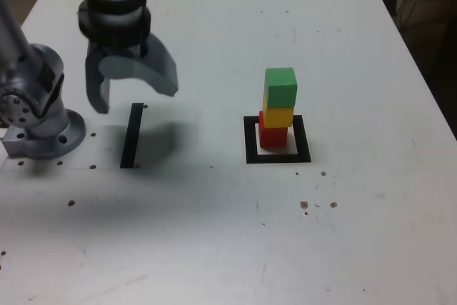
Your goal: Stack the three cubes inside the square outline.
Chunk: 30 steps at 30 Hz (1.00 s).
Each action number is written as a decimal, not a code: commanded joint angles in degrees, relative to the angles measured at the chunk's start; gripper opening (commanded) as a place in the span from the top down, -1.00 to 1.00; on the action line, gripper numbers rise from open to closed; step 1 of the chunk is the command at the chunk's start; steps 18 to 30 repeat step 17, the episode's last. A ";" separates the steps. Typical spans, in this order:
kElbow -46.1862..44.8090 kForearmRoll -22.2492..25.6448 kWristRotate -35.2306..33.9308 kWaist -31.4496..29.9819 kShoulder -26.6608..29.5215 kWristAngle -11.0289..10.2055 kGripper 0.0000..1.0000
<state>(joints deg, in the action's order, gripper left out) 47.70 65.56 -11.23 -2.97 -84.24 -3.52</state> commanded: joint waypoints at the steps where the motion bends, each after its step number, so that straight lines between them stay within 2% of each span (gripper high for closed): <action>1: -2.07 -1.97 0.57 0.08 0.31 0.26 -1.00; 7: -5.48 -5.00 2.52 0.09 0.34 0.92 -1.00; 16: -6.66 -6.52 5.36 0.08 0.32 2.75 -1.00; 30: -6.83 -6.64 5.40 0.09 0.32 2.83 -1.00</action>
